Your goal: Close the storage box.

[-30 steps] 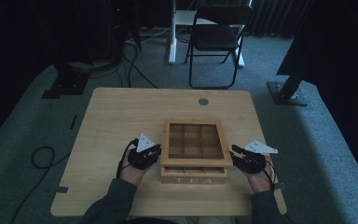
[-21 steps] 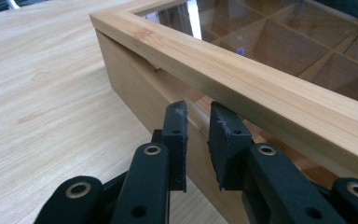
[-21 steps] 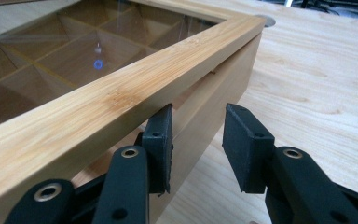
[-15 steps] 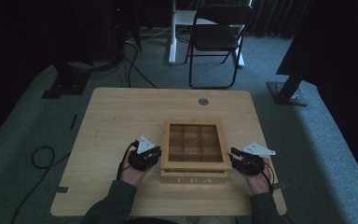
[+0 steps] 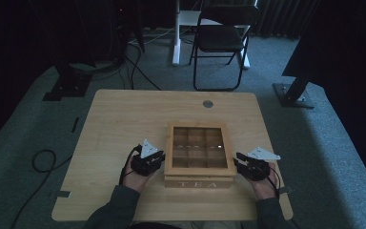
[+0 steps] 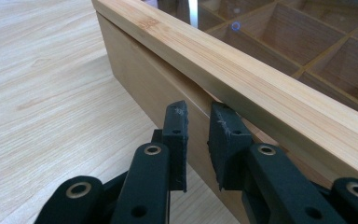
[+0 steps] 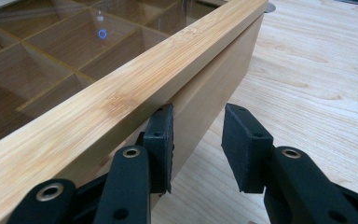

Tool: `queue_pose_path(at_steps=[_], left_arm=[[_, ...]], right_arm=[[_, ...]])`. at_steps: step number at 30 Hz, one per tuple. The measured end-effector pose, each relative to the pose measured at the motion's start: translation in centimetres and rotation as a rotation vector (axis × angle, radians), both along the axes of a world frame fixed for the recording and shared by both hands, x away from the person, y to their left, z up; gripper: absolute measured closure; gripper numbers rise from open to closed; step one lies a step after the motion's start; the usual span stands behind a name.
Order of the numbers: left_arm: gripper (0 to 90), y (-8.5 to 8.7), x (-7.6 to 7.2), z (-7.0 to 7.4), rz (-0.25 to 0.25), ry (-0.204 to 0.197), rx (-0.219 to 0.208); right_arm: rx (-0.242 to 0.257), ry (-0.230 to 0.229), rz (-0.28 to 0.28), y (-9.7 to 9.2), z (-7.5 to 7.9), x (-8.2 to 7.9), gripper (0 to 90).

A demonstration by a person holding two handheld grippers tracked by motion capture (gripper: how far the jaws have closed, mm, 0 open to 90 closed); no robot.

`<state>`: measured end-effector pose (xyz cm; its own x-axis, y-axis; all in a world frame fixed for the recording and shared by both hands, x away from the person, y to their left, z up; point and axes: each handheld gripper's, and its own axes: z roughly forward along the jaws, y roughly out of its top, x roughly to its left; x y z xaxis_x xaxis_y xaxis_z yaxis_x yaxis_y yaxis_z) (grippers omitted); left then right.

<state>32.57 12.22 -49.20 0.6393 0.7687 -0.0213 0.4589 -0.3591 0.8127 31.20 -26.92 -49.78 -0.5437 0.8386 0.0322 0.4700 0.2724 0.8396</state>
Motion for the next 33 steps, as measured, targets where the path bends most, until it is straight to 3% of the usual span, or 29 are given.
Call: queue_pose_path(at_steps=[8, 10, 12, 14, 22, 26, 28, 33], left_arm=[[77.0, 0.2, 0.1, -0.4, 0.004, 0.011, 0.01], [74.3, 0.4, 0.2, -0.7, 0.015, 0.015, 0.013], [69.7, 1.0, 0.4, -0.8, 0.031, 0.017, -0.025], [69.7, 1.5, 0.5, -0.6, 0.05, 0.009, -0.026], [68.0, 4.1, 0.6, -0.3, 0.117, 0.003, -0.053], [67.2, 4.9, 0.6, -0.5, 0.137, 0.016, -0.063], [67.0, 5.5, 0.4, -0.9, 0.15, 0.023, -0.062], [66.9, 6.4, 0.2, -1.7, 0.169, 0.044, -0.062]], right_arm=[[-0.006, 0.018, 0.0, -0.2, -0.4, 0.1, 62.6], [-0.022, 0.023, 0.001, -0.3, -0.5, 0.2, 58.0], [-0.043, 0.031, -0.002, -0.5, -0.8, 0.4, 55.0], [-0.037, 0.032, -0.01, -0.9, -0.8, 0.5, 55.0], [-0.025, 0.032, -0.068, -2.4, -1.0, 0.6, 51.4], [-0.026, 0.044, -0.102, -2.7, -1.4, 0.9, 48.8], [-0.039, 0.079, -0.133, -2.9, -2.2, 1.5, 48.0], [-0.038, 0.081, -0.167, -2.9, -2.5, 2.2, 47.9]])
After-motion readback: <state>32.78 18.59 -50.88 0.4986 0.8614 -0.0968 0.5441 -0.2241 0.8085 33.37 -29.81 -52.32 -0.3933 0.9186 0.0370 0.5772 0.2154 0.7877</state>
